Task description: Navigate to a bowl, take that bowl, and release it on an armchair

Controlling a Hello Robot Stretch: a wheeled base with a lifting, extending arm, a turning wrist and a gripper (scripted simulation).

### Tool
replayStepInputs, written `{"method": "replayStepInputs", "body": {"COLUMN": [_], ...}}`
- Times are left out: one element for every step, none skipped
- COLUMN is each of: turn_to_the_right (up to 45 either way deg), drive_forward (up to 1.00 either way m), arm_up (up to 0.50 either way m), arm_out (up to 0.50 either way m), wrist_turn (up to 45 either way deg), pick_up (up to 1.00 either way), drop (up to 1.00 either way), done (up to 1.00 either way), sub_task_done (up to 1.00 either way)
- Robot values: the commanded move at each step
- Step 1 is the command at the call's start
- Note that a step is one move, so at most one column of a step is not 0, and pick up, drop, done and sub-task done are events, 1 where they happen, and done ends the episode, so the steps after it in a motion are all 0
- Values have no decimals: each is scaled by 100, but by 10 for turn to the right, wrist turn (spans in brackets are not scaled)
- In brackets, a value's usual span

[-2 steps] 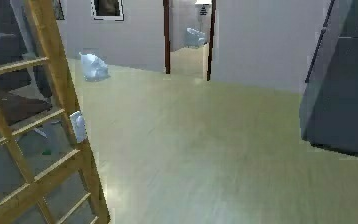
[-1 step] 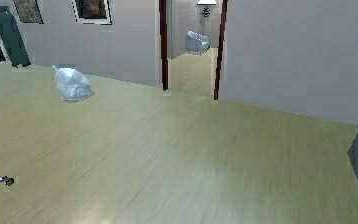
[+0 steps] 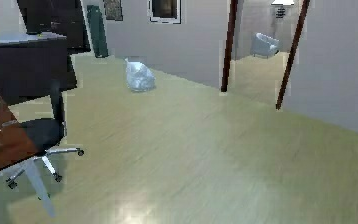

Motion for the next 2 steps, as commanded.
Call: {"method": "replayStepInputs", "body": {"turn_to_the_right": [0,-450], "drive_forward": [35,0], "arm_up": [0,0], "arm_out": [0,0], "wrist_turn": [0,0], "pick_up": [0,0], "drop": [0,0], "done": [0,0], "sub_task_done": [0,0]}}
